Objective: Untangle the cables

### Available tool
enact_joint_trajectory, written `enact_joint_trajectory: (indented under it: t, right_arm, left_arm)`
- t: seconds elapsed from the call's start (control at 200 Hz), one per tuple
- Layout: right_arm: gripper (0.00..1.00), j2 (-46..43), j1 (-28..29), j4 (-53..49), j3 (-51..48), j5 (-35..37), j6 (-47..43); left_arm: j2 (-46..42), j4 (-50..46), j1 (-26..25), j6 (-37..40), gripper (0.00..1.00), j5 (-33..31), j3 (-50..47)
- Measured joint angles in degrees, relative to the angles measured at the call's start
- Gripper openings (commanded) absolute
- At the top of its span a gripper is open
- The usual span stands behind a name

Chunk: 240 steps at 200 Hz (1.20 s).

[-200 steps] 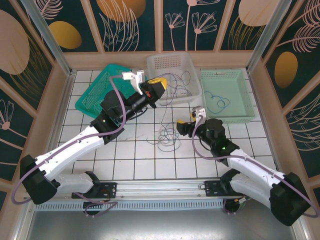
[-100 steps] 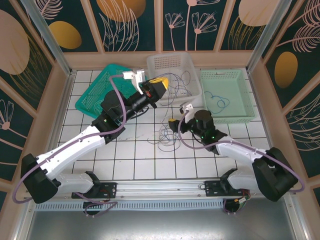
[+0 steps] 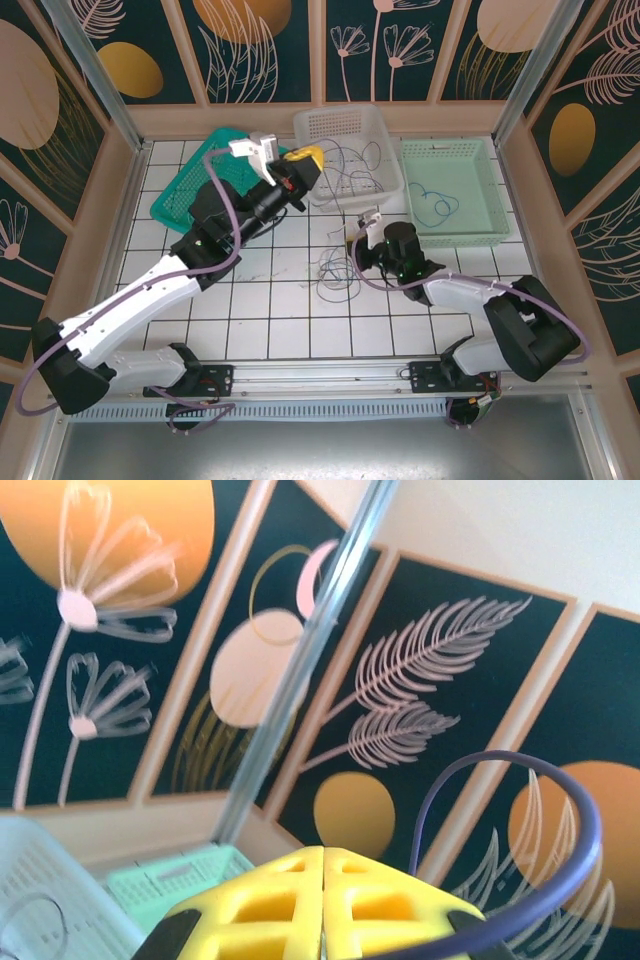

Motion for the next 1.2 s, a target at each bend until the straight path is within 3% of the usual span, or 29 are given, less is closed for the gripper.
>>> enact_joint_trajectory:
  t: [0.285, 0.716, 0.921, 1.201]
  right_arm:
    - [0.0, 4.72, 1.07, -7.45, -2.86, 0.7, 5.84]
    - [0.0, 8.26, 1.6, -8.22, -1.62, 3.02, 7.61]
    - [0.04, 7.85, 1.6, -6.75, -2.54, 3.02, 8.94]
    - [0.04, 7.85, 1.64, -6.71, -2.54, 2.99, 9.97]
  left_arm:
    - [0.52, -1.36, 0.0, 8.92, 0.04, -3.43, 15.21]
    - [11.47, -6.25, 0.24, 17.64, 0.05, -3.56, 36.54]
    - [14.84, -6.36, 1.95, 17.9, 0.06, -2.51, 40.3]
    - [27.5, -6.88, 10.93, 11.02, 0.07, 2.71, 43.76]
